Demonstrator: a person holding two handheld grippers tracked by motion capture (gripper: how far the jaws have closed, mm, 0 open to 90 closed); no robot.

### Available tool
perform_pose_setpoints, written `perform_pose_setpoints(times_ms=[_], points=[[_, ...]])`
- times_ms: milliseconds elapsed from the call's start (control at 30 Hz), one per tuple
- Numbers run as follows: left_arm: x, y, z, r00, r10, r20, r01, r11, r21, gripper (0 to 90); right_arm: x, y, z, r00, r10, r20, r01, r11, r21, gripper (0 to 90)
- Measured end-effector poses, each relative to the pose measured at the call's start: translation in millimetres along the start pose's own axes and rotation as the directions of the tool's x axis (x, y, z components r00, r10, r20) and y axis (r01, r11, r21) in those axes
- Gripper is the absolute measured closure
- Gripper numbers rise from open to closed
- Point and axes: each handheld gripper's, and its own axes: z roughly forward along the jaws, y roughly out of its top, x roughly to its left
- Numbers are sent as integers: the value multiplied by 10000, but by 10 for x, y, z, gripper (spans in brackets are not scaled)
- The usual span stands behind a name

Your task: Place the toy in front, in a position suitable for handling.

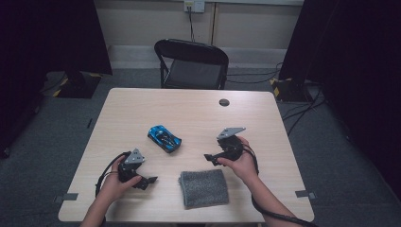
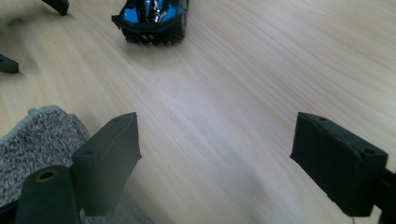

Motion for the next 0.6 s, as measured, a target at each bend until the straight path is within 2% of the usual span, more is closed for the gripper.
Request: perform_pose_setpoints(times_ms=[200, 467, 600], points=[[0, 0, 0, 10000, -5, -4, 5, 10000, -1, 0, 106, 151, 158, 9995, -154, -264, 155, 9999, 30, 146], [0, 1, 0, 10000, 5, -24, -5, 10000, 3, 0, 238, 340, 359, 9978, -557, -365, 563, 9983, 159, 146], [-1, 1, 1, 10000, -5, -13, 5, 10000, -7, 0, 307, 427, 465, 9973, -557, -469, 562, 9984, 89, 146]])
